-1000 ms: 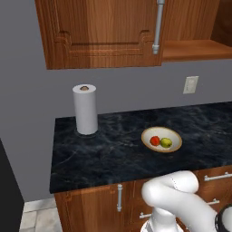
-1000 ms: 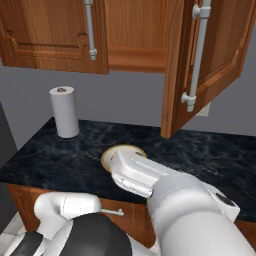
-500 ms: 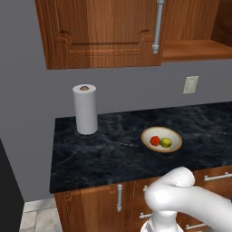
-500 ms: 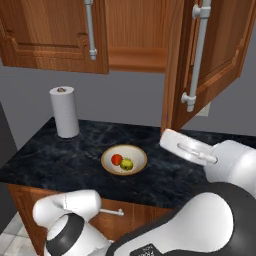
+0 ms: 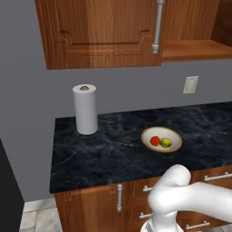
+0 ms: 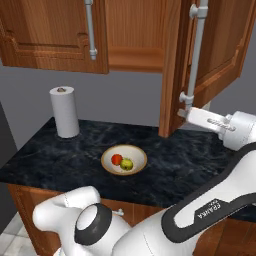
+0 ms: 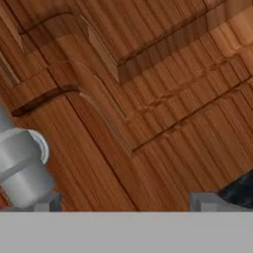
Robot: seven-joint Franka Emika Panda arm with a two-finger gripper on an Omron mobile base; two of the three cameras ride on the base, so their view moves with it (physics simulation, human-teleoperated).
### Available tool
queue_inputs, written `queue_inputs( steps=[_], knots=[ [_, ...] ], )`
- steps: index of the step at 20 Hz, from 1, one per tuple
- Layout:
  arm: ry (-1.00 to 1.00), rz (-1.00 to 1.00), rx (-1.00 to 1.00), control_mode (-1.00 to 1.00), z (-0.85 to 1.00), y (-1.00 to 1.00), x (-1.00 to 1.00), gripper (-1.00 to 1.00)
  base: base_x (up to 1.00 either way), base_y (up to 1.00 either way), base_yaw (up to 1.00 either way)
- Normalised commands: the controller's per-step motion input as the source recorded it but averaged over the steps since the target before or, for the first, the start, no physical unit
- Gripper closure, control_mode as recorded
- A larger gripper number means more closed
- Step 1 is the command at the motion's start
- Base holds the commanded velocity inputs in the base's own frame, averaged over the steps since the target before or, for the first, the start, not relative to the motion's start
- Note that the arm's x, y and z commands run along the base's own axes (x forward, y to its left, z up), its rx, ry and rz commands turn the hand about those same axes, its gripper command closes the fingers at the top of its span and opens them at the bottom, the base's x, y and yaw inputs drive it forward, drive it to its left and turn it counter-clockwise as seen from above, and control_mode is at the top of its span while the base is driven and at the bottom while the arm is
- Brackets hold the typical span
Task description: Open the cabinet. Pick the apple and pear from the cabinet and place them into the bowl. Then close the cabinet.
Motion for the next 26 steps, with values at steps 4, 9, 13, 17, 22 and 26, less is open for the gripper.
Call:
queue_inputs(
  steps=[4,9,13,17,22,26],
  knots=[
    [-0.21,0.02,0.00,-1.00,0.00,0.50,1.00,-1.00,0.00,0.00,0.00],
    [-0.24,-0.12,-0.05,-1.00,0.00,1.00,1.00,-1.00,0.00,0.00,0.00],
    [-0.22,-0.27,-0.04,-1.00,0.00,1.00,1.00,-1.00,0.00,0.00,0.00],
    [-0.21,-0.30,-0.02,-1.00,0.00,1.00,1.00,-1.00,0.00,0.00,0.00],
    [-0.20,-0.32,-0.07,-1.00,0.05,1.00,1.00,-1.00,0.00,0.00,0.00],
    [0.02,-0.06,0.00,-1.00,0.01,0.06,0.14,-1.00,0.00,0.00,0.00]
  ],
)
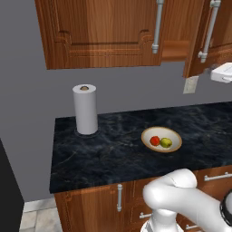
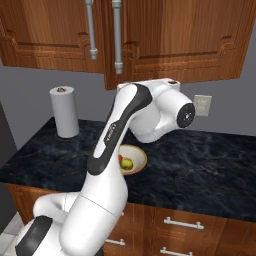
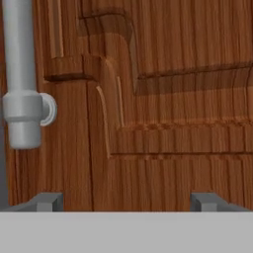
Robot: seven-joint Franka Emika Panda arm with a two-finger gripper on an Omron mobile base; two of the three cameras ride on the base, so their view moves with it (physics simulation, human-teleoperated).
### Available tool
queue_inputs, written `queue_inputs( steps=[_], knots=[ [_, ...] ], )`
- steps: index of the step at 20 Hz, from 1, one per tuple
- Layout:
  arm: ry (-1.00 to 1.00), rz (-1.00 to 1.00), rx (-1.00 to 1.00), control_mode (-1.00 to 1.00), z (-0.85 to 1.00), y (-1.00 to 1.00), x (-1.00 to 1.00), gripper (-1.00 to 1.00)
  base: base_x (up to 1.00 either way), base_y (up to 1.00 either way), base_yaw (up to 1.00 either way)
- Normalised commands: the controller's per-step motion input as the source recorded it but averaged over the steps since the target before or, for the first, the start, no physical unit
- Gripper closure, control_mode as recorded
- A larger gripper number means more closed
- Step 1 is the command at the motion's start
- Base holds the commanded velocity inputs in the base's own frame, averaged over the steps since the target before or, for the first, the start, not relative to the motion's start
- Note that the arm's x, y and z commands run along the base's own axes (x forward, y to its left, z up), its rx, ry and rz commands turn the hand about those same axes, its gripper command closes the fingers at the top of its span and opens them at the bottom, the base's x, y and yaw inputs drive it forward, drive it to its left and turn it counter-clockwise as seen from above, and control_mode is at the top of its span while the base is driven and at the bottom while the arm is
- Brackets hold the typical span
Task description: Open the cabinet. Pick the apple and pear from the cabinet and place them into the bowl. Then close the cabinet.
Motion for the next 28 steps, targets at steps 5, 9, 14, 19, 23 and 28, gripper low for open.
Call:
queue_inputs(
  steps=[5,9,14,19,23,28],
  knots=[
    [-0.12,-0.04,0.00,-1.00,0.27,0.66,0.06,-1.00,0.00,0.00,0.00],
    [-0.05,-0.06,0.02,-1.00,0.71,0.97,0.22,-1.00,0.00,0.00,0.00],
    [-0.01,-0.08,0.04,-1.00,0.37,1.00,0.75,-1.00,0.00,0.00,0.00],
    [0.05,-0.11,0.04,-1.00,0.00,0.99,1.00,-1.00,0.00,0.00,0.00],
    [0.18,-0.14,0.08,-1.00,-0.24,0.90,1.00,-1.00,0.00,0.00,0.00],
    [0.14,-0.10,0.03,-1.00,-0.46,0.66,1.00,-1.00,0.00,0.00,0.00]
  ],
)
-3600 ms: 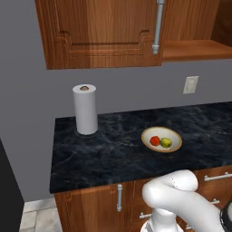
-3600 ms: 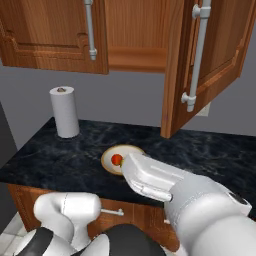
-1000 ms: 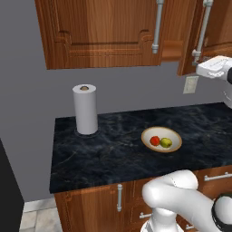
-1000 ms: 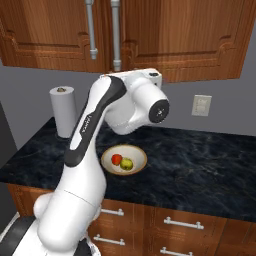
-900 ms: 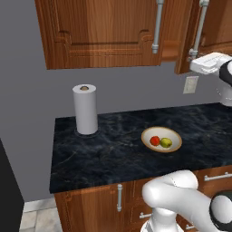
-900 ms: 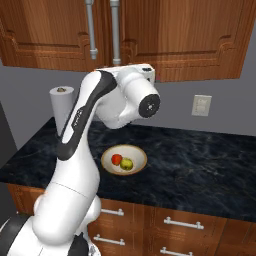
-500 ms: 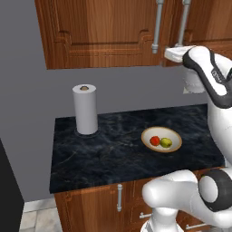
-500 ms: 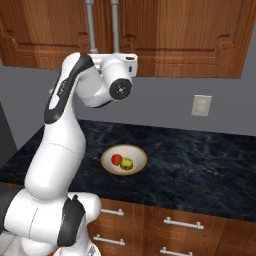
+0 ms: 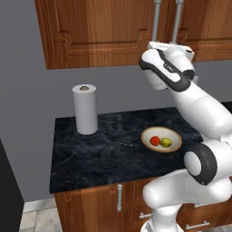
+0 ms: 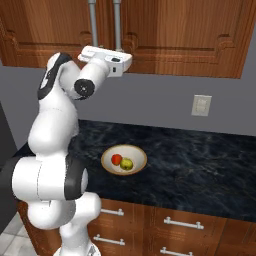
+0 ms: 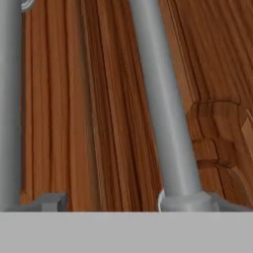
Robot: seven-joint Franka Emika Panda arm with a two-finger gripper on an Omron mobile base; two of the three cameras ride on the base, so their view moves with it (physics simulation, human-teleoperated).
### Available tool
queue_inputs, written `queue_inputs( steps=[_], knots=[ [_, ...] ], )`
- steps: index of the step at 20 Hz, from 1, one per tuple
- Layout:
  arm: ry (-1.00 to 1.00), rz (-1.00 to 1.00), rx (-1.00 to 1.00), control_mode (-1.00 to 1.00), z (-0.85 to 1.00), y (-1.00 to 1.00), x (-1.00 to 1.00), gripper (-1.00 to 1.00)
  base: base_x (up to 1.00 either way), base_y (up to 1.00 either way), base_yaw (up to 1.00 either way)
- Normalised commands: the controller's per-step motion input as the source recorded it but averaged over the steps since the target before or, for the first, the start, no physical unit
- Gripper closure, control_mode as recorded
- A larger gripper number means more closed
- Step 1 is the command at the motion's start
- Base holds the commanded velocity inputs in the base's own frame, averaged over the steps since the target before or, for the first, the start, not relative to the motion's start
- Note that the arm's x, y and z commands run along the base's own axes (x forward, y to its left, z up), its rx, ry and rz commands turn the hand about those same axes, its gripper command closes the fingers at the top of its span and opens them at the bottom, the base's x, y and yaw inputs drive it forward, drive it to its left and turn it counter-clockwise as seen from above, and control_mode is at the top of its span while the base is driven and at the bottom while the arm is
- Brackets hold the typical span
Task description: Open the cabinet. Pick the apple and pear from the cabinet and place them into the bowl. Then close the cabinet.
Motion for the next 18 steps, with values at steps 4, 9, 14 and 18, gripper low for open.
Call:
queue_inputs(
  steps=[4,9,14,18],
  knots=[
    [0.22,-0.03,0.00,-1.00,-0.66,0.06,1.00,-1.00,0.00,0.00,0.00],
    [0.27,-0.01,0.00,-1.00,-0.47,-0.21,1.00,-1.00,0.00,0.00,0.00],
    [0.37,0.00,0.00,-1.00,-0.75,-0.12,1.00,-1.00,0.00,0.00,0.00],
    [0.46,0.00,-0.01,-1.00,-1.00,0.00,1.00,-1.00,0.00,0.00,0.00]
  ],
)
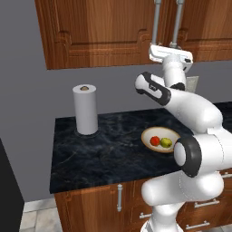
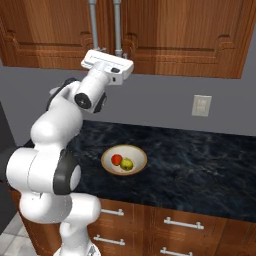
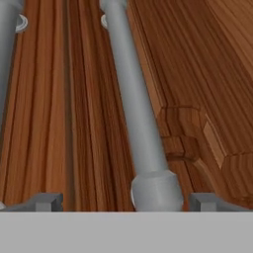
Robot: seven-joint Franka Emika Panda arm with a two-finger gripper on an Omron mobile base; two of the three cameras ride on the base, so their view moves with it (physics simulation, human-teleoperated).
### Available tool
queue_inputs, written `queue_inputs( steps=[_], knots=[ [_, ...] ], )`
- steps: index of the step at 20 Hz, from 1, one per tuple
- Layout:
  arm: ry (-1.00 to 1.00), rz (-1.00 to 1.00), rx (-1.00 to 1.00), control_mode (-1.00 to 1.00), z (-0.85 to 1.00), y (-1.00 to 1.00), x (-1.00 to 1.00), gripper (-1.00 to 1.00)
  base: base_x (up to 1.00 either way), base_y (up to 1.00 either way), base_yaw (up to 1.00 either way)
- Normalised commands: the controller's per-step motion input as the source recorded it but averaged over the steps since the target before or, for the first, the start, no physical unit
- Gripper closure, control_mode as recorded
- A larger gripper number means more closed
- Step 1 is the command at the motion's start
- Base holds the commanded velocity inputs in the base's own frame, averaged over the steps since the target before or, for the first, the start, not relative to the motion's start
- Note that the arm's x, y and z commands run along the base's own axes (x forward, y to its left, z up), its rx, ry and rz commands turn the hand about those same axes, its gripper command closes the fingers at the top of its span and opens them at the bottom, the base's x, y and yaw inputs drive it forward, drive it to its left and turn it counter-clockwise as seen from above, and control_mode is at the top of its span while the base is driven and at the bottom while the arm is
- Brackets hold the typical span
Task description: Open the cabinet. Pick the apple and pear from the cabinet and place them into the bowl. Then close the cabinet.
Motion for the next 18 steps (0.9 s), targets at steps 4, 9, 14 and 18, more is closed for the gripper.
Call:
queue_inputs(
  steps=[4,9,14,18],
  knots=[
    [0.46,0.04,0.00,-1.00,-0.99,-0.08,1.00,-1.00,0.00,0.00,0.00],
    [0.43,0.37,0.05,-1.00,-0.36,-0.04,0.06,-1.00,0.00,0.00,0.00],
    [0.39,0.39,0.08,-1.00,-0.23,-0.30,0.65,-1.00,0.00,0.00,0.00],
    [0.40,0.22,0.00,-1.00,-0.61,-0.34,1.00,-1.00,0.00,0.00,0.00]
  ],
)
